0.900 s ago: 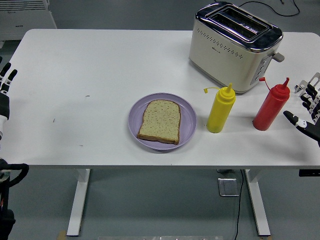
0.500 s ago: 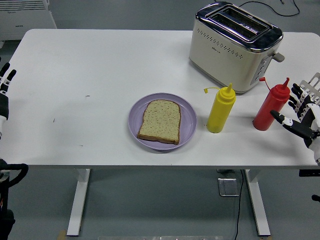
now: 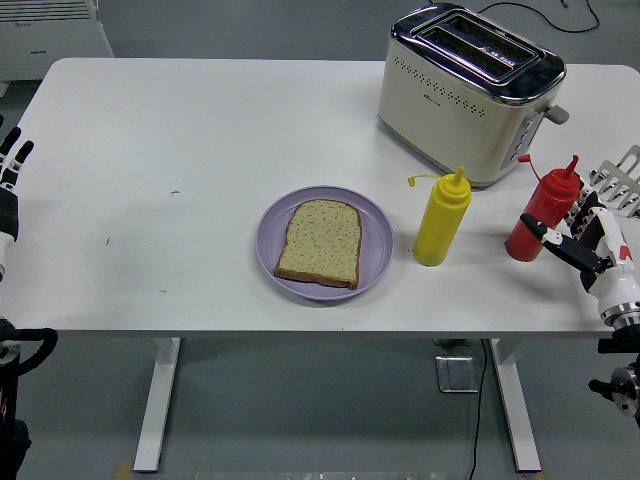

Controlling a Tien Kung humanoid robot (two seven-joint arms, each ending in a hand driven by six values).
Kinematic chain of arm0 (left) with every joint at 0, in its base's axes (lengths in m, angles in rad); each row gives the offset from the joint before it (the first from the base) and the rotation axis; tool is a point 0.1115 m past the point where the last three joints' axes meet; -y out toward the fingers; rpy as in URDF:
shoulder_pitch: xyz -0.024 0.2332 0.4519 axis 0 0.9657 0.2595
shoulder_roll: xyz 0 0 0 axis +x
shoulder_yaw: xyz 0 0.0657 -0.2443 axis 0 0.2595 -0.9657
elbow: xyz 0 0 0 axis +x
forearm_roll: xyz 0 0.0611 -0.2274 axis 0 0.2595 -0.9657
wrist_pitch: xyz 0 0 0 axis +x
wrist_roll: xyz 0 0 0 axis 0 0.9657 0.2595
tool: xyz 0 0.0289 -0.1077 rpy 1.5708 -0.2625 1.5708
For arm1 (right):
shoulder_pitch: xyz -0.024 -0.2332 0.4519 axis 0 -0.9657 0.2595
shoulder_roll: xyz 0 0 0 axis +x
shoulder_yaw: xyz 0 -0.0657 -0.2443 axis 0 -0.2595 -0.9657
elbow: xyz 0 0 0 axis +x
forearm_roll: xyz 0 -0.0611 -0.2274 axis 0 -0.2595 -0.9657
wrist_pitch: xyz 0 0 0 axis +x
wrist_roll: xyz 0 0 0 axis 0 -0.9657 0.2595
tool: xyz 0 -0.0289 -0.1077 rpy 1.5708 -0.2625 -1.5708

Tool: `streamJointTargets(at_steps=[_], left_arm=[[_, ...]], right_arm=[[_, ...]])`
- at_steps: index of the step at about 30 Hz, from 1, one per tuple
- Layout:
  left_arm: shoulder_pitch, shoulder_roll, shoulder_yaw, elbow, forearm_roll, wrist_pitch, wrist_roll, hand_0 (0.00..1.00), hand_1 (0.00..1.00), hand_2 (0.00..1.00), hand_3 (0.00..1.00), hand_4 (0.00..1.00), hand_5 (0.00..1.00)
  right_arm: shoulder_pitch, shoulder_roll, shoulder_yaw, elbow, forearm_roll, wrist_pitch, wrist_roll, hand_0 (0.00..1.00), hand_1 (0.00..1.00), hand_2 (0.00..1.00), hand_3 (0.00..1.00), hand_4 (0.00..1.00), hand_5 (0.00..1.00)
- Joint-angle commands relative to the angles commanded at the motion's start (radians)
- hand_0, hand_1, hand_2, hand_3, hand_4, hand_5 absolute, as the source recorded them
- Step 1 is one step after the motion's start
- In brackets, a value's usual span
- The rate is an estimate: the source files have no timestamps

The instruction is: Pick up the cup,pour liquid into bread,place the cup on the desk

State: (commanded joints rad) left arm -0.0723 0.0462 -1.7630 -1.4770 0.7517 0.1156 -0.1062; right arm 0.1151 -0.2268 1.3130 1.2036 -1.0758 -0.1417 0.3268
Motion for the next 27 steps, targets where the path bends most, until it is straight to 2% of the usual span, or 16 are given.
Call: streamJointTargets(at_steps=[4,5,11,12,17,18,23,24,27], left_arm=[[0.000,-0.002,0.001,0.002,0.000,0.000,0.000,0.716,0.757,0.797,0.709,0.666,0.998],[0.000,-0.002,0.001,0.003,0.000,0.000,0.000,0.716,0.757,0.796,0.709,0.665,0.998],[0.000,-0.004,-0.002,0.005,-0.001,0.001,0.001,0.716,0.757,0.796,0.709,0.665,0.998],[0.000,-0.004,-0.002,0.005,-0.001,0.001,0.001,0.715,0.757,0.796,0.708,0.664,0.998],[0.002,-0.006,-0.003,0.007,-0.001,0.002,0.001,0.715,0.757,0.796,0.708,0.664,0.998],[0.002,-0.006,-0.003,0.007,-0.001,0.002,0.001,0.715,0.757,0.796,0.707,0.663,0.998],[0.002,-0.006,-0.005,0.011,-0.003,0.003,0.000,0.715,0.757,0.796,0.707,0.663,0.998],[0.003,-0.007,-0.005,0.011,-0.003,0.003,0.000,0.716,0.757,0.796,0.707,0.663,0.998],[0.004,-0.007,-0.006,0.012,-0.003,0.004,0.000,0.716,0.757,0.796,0.707,0.663,0.998]], right_arm=[[0.026,0.003,-0.028,-0.020,0.010,-0.024,0.005,0.986,0.940,0.989,0.998,0.940,0.259],[0.032,0.005,-0.033,-0.025,0.012,-0.029,0.006,0.959,0.909,0.944,0.998,0.937,0.255],[0.062,0.012,-0.071,-0.047,0.004,-0.070,0.009,0.959,0.909,0.944,0.998,0.937,0.255],[0.065,0.012,-0.077,-0.048,0.004,-0.077,0.010,0.922,0.861,0.867,0.998,0.930,0.250],[0.088,0.013,-0.108,-0.062,0.024,-0.131,0.000,0.922,0.861,0.867,0.998,0.930,0.250],[0.091,0.013,-0.110,-0.063,0.026,-0.137,-0.007,0.869,0.808,0.795,0.933,0.902,0.221],[0.107,0.009,-0.122,-0.071,0.063,-0.133,-0.019,0.869,0.808,0.795,0.933,0.902,0.221],[0.109,0.009,-0.123,-0.072,0.072,-0.133,-0.018,0.837,0.762,0.726,0.863,0.864,0.173],[0.116,0.010,-0.124,-0.078,0.082,-0.122,-0.017,0.837,0.762,0.726,0.863,0.864,0.173]])
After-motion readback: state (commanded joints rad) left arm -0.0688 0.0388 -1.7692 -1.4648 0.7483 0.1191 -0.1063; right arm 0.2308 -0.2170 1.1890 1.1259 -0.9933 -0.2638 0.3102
